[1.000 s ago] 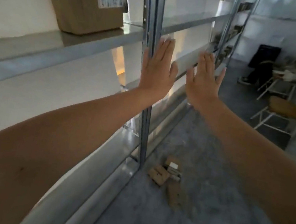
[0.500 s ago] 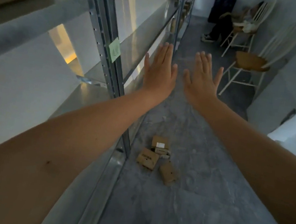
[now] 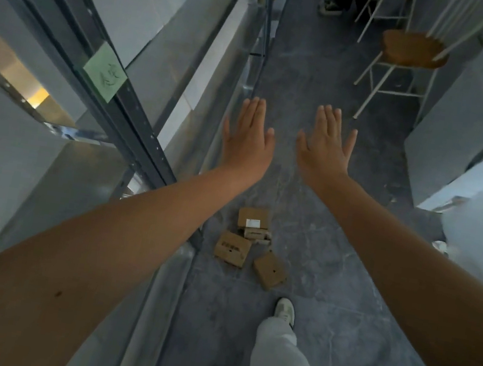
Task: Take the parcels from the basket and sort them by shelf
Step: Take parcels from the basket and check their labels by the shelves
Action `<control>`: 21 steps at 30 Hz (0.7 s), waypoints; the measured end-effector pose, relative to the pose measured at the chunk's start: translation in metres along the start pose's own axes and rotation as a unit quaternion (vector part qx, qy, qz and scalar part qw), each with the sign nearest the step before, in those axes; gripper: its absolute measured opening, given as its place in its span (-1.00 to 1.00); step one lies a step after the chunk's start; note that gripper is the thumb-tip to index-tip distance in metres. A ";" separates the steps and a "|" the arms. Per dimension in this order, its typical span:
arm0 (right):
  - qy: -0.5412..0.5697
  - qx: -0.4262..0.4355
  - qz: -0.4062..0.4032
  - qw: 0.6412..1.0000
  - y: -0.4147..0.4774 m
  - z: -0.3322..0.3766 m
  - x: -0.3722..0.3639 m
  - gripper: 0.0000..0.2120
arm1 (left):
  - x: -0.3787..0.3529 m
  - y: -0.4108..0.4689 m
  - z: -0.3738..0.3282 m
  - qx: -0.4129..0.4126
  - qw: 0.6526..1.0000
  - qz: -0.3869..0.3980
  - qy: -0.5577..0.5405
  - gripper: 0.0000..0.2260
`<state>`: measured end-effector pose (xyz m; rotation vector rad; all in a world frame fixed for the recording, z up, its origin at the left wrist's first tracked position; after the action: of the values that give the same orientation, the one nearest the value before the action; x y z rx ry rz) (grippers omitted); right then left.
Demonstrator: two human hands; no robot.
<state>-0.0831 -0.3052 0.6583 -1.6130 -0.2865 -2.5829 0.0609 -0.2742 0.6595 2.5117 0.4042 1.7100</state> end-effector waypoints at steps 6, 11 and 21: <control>0.033 -0.003 0.068 0.997 0.065 -0.041 -0.079 -0.40 | -0.062 0.042 0.037 0.063 0.997 0.030 0.016 -0.49; 0.032 0.020 0.134 0.990 0.093 -0.072 -0.177 -0.44 | -0.128 0.050 0.092 0.138 0.989 0.050 0.017 -0.50; -0.026 0.045 0.307 0.950 0.025 -0.134 -0.433 -0.45 | -0.334 -0.057 0.242 0.274 0.945 0.171 0.049 -0.52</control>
<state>-0.0060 -0.3687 0.2160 -1.4448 0.0885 -2.0276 0.1598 -0.2851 0.2549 3.0385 0.5417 2.0949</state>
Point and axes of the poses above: each hand's wrist, its own y-axis towards the middle knuckle, its own x-axis out of the back of the hand, z = x × y, the point moved 9 cm from there along y, towards the middle knuckle, and after that the axes turned 1 degree about y, right-handed, at the moved point
